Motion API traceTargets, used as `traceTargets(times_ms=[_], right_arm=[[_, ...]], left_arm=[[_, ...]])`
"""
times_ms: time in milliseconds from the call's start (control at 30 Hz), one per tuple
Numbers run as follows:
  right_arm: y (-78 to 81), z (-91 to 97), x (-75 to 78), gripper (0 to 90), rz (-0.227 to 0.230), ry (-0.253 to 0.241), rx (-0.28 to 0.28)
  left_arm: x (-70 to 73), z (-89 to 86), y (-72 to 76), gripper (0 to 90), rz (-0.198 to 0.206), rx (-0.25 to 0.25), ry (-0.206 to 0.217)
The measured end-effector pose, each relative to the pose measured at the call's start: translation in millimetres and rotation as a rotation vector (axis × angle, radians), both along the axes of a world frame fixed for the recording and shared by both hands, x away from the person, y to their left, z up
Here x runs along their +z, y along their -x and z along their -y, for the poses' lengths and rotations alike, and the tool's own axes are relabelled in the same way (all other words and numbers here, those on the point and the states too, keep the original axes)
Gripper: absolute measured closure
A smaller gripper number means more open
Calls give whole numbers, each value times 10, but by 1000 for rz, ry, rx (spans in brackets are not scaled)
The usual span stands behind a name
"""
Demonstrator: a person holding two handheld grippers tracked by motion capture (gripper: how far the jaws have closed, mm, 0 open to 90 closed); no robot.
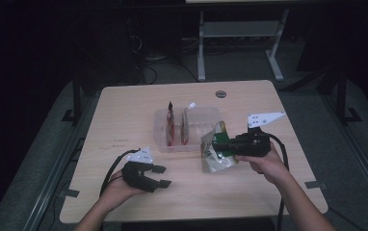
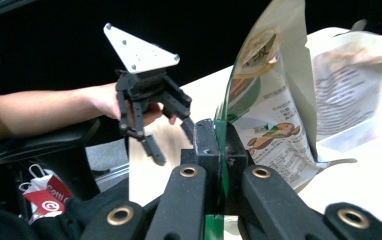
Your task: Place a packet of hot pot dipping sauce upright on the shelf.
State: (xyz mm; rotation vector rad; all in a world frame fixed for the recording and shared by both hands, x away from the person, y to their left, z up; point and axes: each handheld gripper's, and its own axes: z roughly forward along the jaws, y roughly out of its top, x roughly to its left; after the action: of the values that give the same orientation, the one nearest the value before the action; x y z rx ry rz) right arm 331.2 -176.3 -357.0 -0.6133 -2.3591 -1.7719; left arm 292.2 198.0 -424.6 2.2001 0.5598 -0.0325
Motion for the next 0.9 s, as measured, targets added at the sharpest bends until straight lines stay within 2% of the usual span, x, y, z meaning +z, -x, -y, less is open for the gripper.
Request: traceTargets(times_ms=[33,200,433,700,900], right_arm=[[-44,3,26,900,10,2,-6],[-141,-2,83,900,17,3,-22],[-339,-35,154,900,34,15,-46],[-539,-91,222,900,47,22,-71],[-685,-129,226,900,42,35,-90]], left_arm=[[1,-28,-8,383,-5,15,11],[14,-46,-33,375,2,21,21],[13,-60,-51,371,-4,12,6],[-4,-48,-63,366,-10,-1,9],[-15,-34,-62,360,-19,-9,3]])
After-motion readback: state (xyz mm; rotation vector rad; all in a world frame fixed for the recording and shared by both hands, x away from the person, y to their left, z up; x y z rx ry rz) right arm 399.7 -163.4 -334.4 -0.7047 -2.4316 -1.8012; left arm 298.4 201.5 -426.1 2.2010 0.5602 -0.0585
